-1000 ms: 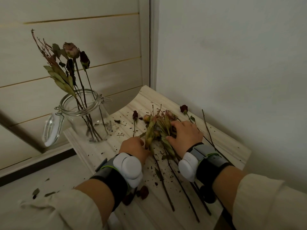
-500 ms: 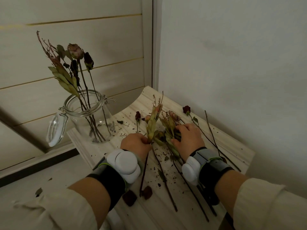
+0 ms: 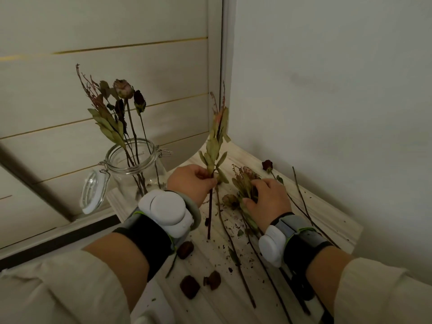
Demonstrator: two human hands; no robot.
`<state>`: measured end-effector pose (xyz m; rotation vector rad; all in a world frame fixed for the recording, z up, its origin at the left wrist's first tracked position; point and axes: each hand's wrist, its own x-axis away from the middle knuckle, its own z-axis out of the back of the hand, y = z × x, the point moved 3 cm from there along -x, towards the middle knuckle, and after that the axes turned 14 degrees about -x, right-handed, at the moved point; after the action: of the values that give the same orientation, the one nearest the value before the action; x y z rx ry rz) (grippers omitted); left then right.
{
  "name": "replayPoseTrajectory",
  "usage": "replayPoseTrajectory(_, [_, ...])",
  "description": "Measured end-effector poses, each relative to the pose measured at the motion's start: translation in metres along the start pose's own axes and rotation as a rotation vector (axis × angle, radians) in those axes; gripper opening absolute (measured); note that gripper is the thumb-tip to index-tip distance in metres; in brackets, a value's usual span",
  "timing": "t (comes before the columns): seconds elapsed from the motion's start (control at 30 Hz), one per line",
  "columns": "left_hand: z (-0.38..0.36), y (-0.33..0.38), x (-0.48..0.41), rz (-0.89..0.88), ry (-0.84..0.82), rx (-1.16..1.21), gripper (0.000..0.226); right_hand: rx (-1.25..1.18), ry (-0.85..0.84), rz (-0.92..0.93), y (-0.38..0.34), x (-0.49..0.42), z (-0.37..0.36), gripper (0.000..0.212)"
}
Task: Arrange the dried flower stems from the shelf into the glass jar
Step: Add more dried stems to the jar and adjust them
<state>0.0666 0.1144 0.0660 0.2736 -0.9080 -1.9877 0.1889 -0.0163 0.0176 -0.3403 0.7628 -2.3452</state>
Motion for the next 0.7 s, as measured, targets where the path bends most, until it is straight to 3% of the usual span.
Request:
replayPoseTrajectory(0.2, [0.055, 0.02, 0.0, -0.057, 0.099, 0.018, 0.012, -0.014, -0.002, 0.061, -0.028, -0.008, 0.004, 0.047])
replayPoseTrajectory(0.5, [0.159, 0.029, -0.01, -0.083, 0.361, 0.067, 0.009, -0.045, -0.112, 0.334, -0.109, -0.011, -0.005, 0.047])
replayPoseTrajectory(0.7, [0.194, 0.021, -0.013, -0.059, 0.452, 0.06, 0.008, -0.022, -0.183, 0.459, -0.154, -0.005, -0.012, 0.048])
